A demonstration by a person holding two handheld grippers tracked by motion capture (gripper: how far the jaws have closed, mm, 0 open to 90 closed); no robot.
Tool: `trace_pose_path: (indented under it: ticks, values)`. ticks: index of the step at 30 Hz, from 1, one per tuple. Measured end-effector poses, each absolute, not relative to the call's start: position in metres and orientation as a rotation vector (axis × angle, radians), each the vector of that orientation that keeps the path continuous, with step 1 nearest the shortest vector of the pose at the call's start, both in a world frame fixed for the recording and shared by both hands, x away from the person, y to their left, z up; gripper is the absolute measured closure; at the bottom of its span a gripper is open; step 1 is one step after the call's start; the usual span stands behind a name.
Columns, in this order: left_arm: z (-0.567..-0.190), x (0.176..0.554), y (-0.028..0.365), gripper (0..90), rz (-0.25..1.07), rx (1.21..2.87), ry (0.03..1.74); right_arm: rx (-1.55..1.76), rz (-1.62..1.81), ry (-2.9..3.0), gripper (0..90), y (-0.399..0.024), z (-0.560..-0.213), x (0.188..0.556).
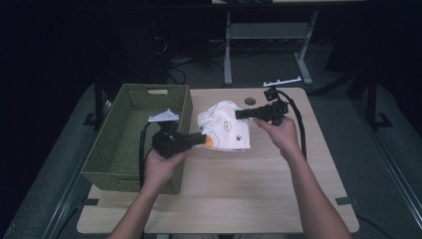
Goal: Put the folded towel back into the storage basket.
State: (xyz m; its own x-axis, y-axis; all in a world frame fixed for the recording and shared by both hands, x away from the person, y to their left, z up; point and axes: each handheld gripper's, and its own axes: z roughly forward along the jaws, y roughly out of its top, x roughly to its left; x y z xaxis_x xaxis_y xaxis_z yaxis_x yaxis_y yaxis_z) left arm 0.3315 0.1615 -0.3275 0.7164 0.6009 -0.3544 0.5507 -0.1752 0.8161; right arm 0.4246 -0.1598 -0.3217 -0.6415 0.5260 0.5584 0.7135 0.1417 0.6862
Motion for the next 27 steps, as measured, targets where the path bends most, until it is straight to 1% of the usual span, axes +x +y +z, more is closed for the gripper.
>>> trace_pose_path:
  ticks: [11, 27]
  values:
    - [-0.317, 0.334, 0.190, 82.6, 0.064, 1.813, 0.904, -1.196, -1.520, -2.230, 80.6, -0.130, -0.313, 0.430]
    - [-0.313, 0.338, 0.225, 82.6, 0.063, 1.794, 0.921, -1.171, -1.510, -2.237, 80.5, -0.090, -0.303, 0.439]
